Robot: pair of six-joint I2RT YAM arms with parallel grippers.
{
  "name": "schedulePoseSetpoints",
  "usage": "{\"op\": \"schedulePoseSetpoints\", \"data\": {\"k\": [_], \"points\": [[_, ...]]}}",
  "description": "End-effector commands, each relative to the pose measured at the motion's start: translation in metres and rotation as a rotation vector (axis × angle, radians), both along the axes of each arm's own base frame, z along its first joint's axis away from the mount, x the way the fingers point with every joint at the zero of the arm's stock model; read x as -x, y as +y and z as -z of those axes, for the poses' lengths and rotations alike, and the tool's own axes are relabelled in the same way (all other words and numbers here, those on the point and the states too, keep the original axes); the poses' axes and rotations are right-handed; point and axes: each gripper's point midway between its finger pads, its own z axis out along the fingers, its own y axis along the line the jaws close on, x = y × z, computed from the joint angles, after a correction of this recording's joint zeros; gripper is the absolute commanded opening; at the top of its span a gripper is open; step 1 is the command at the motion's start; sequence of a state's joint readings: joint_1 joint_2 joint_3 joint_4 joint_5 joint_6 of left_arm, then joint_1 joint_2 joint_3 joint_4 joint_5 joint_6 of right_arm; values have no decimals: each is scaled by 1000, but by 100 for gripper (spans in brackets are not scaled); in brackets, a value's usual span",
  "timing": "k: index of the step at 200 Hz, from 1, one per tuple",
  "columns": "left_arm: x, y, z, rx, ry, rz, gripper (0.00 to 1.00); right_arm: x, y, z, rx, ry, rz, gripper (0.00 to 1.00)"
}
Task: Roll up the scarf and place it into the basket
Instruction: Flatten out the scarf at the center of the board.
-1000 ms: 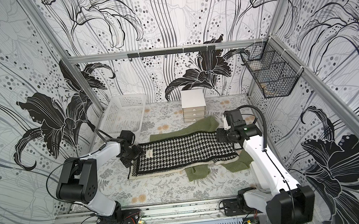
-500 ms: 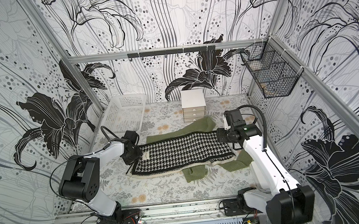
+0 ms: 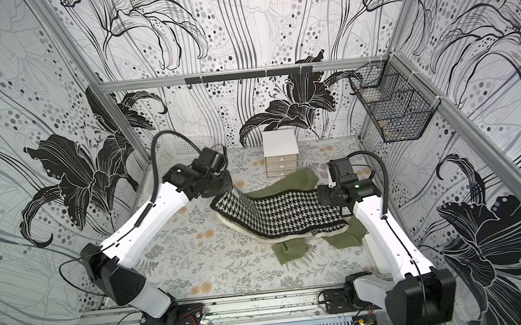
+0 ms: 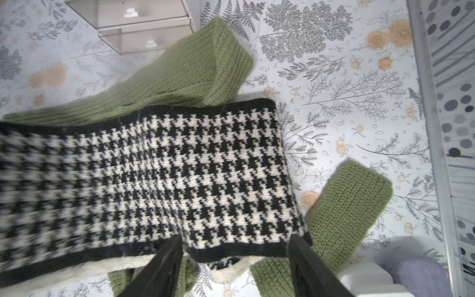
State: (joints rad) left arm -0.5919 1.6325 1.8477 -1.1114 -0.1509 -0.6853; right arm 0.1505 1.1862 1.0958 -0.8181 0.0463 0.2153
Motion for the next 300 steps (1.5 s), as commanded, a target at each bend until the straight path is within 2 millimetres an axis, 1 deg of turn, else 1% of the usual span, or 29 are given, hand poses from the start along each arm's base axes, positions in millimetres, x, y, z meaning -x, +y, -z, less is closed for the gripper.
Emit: {"op": "schedulePoseSetpoints", "data": {"k": [1, 16, 30, 45, 56, 66, 72, 77, 84, 96, 106, 113, 131, 143, 153, 156, 168, 179, 181, 194, 204, 213, 220, 235, 248, 257, 281, 292, 300], "points": [[20, 3, -26, -146, 34, 122, 0, -10, -16, -4, 21, -20, 40, 68], [7, -18, -42, -104, -10, 185, 0, -10, -25, -3, 10, -27, 71, 68], [-14, -39, -54, -64, -57, 215, 0, -10, -38, -1, 5, -30, 117, 68], [-41, -83, -72, 79, -120, 281, 0, -9, -55, 3, -17, -31, 184, 68], [-56, -135, -106, 345, -215, 401, 0, -8, -67, 5, -42, -35, 237, 68], [-59, -185, -153, 654, -308, 562, 0, -8, -74, 4, -56, -46, 271, 68], [-44, -209, -193, 828, -378, 715, 0, -8, -77, 3, -58, -45, 277, 68], [-25, -218, -227, 938, -448, 838, 0, -8, -77, 3, -59, -41, 276, 68], [0, -214, -269, 1033, -560, 963, 0, -6, -76, 2, -60, -37, 271, 68], [37, -188, -318, 1080, -721, 1088, 0, -3, -77, -2, -53, -44, 273, 68], [47, -158, -341, 1115, -787, 1112, 0, -1, -78, -3, -56, -57, 277, 68], [47, -133, -352, 1134, -823, 1108, 0, 0, -77, -2, -57, -54, 276, 68], [23, -85, -349, 1101, -802, 995, 0, 0, -75, 0, -69, -48, 269, 68], [0, -46, -332, 1007, -804, 836, 0, 0, -74, 1, -75, -54, 275, 68], [-22, -14, -305, 811, -777, 649, 0, 0, -74, 1, -79, -55, 275, 68], [-26, -3, -302, 734, -794, 585, 0, 0, -74, 1, -81, -55, 275, 68], [-49, 46, -263, 397, -697, 284, 0, -1, -73, 0, -80, -50, 272, 68], [-54, 84, -240, 231, -598, 121, 0, -1, -72, -2, -81, -50, 264, 68], [-54, 89, -240, 215, -597, 103, 0, -1, -73, -2, -81, -50, 264, 68], [-53, 128, -218, 72, -538, -67, 0, 1, -74, -4, -67, -48, 264, 68], [-51, 146, -204, -9, -495, -145, 0, 2, -76, -4, -59, -49, 266, 68], [-50, 160, -200, -72, -480, -202, 0, 2, -75, -4, -60, -52, 263, 68], [-49, 164, -204, -87, -491, -217, 0, 3, -74, -2, -61, -45, 260, 68], [-46, 160, -219, -56, -547, -197, 0, 2, -74, 1, -62, -38, 257, 68], [-45, 144, -234, 11, -596, -123, 0, 1, -74, 2, -64, -35, 255, 67], [-48, 137, -237, 34, -612, -101, 0, 0, -73, 2, -68, -35, 252, 68], [-63, 107, -232, 132, -605, 10, 0, 1, -72, 5, -73, -30, 249, 68], [-71, 83, -229, 205, -606, 85, 0, 0, -71, 6, -77, -31, 247, 68], [-76, 59, -230, 269, -613, 150, 0, -1, -71, 8, -79, -28, 245, 68]]}}
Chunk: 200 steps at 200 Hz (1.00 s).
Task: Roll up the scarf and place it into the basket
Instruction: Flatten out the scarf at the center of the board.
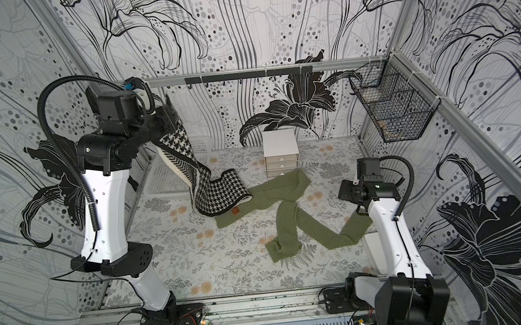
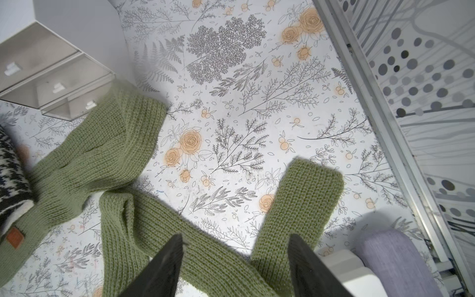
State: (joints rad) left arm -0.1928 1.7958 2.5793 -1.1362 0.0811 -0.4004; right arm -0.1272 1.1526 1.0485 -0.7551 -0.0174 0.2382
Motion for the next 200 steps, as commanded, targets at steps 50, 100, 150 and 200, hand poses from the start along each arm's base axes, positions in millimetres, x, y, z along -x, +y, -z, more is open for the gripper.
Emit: {"op": "schedulePoseSetpoints", "data": {"k": [50, 100, 150, 200], "points": [[101, -245, -160, 719, -484, 1210, 0, 2, -2, 16, -4, 48, 14, 68], [137, -203, -189, 676, -578, 1139, 0, 7, -19, 11, 46, 34, 101, 68], [85, -87, -148, 699, -597, 751, 0, 9, -23, 7, 5, 2, 122, 68], [39, 3, 77, 569, -189, 241, 0, 1, 55, 21, -352, -42, -148, 69]]}}
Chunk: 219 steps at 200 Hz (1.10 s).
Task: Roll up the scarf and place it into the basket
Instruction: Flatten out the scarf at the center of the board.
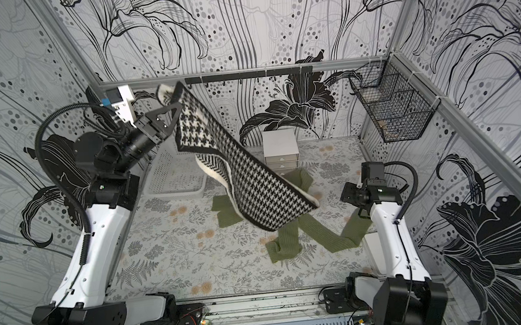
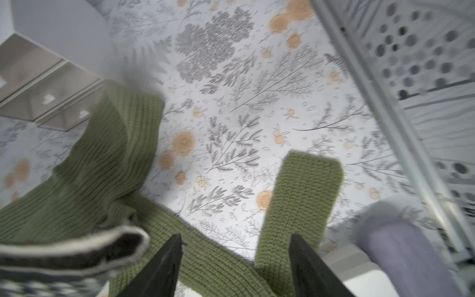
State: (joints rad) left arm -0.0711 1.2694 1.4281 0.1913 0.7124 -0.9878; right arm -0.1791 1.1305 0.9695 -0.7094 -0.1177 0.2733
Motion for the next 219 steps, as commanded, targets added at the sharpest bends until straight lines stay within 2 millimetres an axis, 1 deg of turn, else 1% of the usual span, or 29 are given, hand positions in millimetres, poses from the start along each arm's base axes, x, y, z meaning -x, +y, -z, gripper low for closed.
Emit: {"op": "schedulePoseSetpoints", "data": {"k": [1, 11, 18, 28, 32, 48, 62, 76, 89, 109, 123, 127, 139, 141, 142, 143, 145, 146, 147, 148, 155, 167, 177, 194, 210, 219], "points": [[-30, 47, 116, -68, 257, -206, 0, -5, 54, 4, -258, -54, -172, 69], [-32, 68, 153, -123, 348, -289, 0, -4, 75, 12, -304, -51, -231, 69], [-33, 79, 172, -155, 393, -322, 0, -1, 87, 21, -289, -23, -277, 69], [-33, 94, 189, -158, 429, -352, 0, 4, 102, 36, -262, 38, -331, 69], [-33, 99, 192, -157, 433, -360, 0, 5, 108, 41, -264, 55, -349, 69], [-31, 113, 199, -166, 448, -387, 0, 9, 126, 51, -328, 72, -395, 69], [-30, 116, 199, -180, 448, -385, 0, 15, 142, 56, -391, 75, -429, 69], [-30, 118, 202, -190, 453, -382, 0, 18, 156, 62, -395, 89, -474, 69], [-31, 117, 203, -188, 452, -372, 0, 16, 160, 70, -380, 103, -481, 69], [-33, 116, 203, -172, 449, -355, 0, 12, 162, 74, -370, 102, -488, 69], [-34, 117, 203, -171, 447, -351, 0, 10, 164, 80, -374, 114, -499, 67], [-34, 116, 202, -172, 444, -350, 0, 9, 164, 82, -376, 117, -501, 64], [-35, 117, 204, -169, 450, -348, 0, 8, 167, 87, -390, 130, -506, 45], [-35, 117, 204, -168, 451, -349, 0, 8, 167, 89, -389, 135, -506, 37], [-35, 117, 204, -169, 451, -348, 0, 9, 167, 90, -390, 140, -505, 37], [-35, 117, 205, -168, 452, -348, 0, 9, 167, 90, -388, 141, -505, 35], [-35, 118, 205, -169, 452, -349, 0, 9, 167, 90, -388, 142, -505, 26], [-35, 118, 205, -169, 452, -348, 0, 9, 167, 91, -388, 145, -504, 24], [-35, 118, 205, -168, 453, -350, 0, 9, 167, 92, -388, 146, -505, 24], [-34, 118, 205, -167, 453, -349, 0, 9, 167, 92, -388, 147, -505, 18], [-34, 117, 204, -168, 452, -348, 0, 10, 167, 94, -387, 158, -507, 0], [-32, 117, 203, -171, 450, -349, 0, 12, 163, 91, -364, 153, -505, 0], [-30, 117, 202, -176, 450, -349, 0, 12, 157, 81, -326, 126, -493, 0], [-23, 117, 194, -187, 436, -353, 0, 10, 143, 50, -240, 63, -455, 0], [-13, 115, 184, -204, 413, -350, 0, 15, 131, 18, -177, 18, -421, 0], [-5, 110, 180, -219, 396, -328, 0, 20, 122, 0, -142, -9, -393, 0]]}}
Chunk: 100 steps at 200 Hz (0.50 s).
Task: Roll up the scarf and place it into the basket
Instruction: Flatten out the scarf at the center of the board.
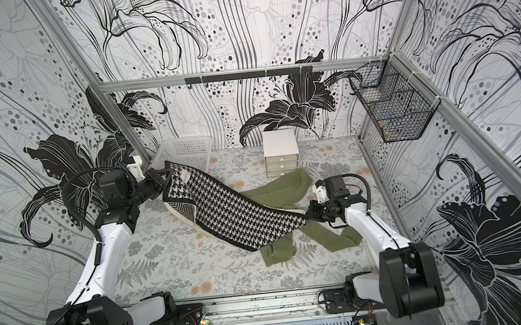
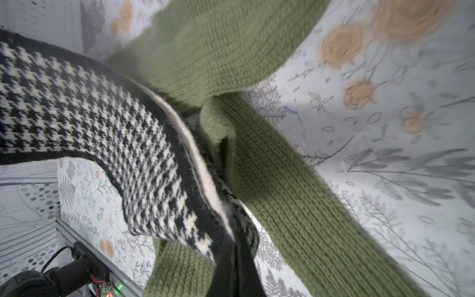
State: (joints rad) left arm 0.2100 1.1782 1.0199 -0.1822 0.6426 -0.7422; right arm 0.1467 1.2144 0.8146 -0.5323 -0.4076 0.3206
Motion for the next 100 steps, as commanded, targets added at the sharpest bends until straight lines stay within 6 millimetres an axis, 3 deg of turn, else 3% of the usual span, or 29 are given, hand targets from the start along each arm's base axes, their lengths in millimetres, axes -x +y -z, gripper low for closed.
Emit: {"op": "schedulePoseSetpoints", "data": {"k": [1, 46, 64, 79, 100], "points": [[19, -7, -51, -72, -153, 50, 0, 8, -23, -51, 113, -100, 62, 0], [78, -26, -78, -115, -258, 92, 0, 57, -61, -123, 226, -190, 197, 0], [97, -26, -78, -122, -260, 68, 0, 71, -83, -143, 307, -225, 276, 0], [103, -28, -70, -108, -244, 62, 0, 64, -100, -154, 412, -223, 309, 0], [102, -23, -46, -89, -177, 30, 0, 29, -104, -166, 486, -211, 299, 0]]}}
